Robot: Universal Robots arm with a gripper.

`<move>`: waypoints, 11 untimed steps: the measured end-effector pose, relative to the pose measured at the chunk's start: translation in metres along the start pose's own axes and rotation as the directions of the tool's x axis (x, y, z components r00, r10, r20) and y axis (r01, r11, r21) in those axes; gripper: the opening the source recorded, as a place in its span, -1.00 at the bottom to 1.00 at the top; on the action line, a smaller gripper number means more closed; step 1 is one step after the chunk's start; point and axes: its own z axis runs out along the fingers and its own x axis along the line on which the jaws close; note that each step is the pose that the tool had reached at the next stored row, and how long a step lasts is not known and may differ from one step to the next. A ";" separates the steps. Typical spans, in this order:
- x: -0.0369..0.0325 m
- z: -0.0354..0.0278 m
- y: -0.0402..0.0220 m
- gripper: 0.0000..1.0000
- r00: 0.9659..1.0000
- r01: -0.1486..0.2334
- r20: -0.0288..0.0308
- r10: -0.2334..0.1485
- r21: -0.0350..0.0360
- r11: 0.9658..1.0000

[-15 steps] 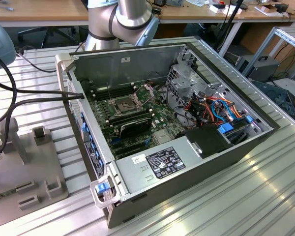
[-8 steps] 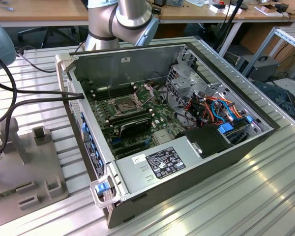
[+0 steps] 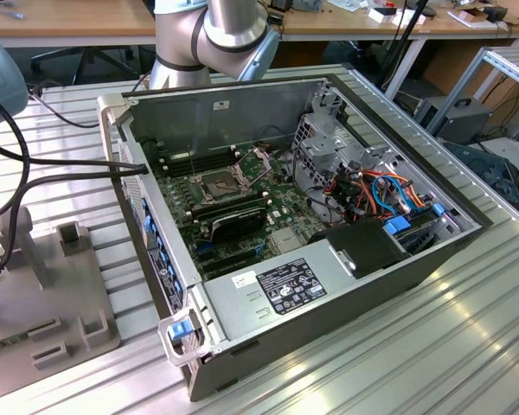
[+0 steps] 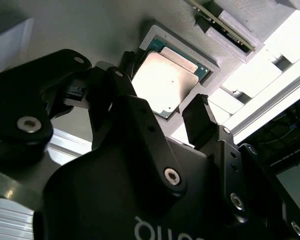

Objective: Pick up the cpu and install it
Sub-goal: 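Pick up the cpu and move it towards the insertion slot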

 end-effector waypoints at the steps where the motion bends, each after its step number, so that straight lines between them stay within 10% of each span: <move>1: 0.0000 0.0000 0.0000 0.33 1.000 0.000 0.000 0.000 0.000 1.000; 11: 0.0000 0.0000 0.0000 0.17 1.000 0.000 0.000 0.000 0.000 1.000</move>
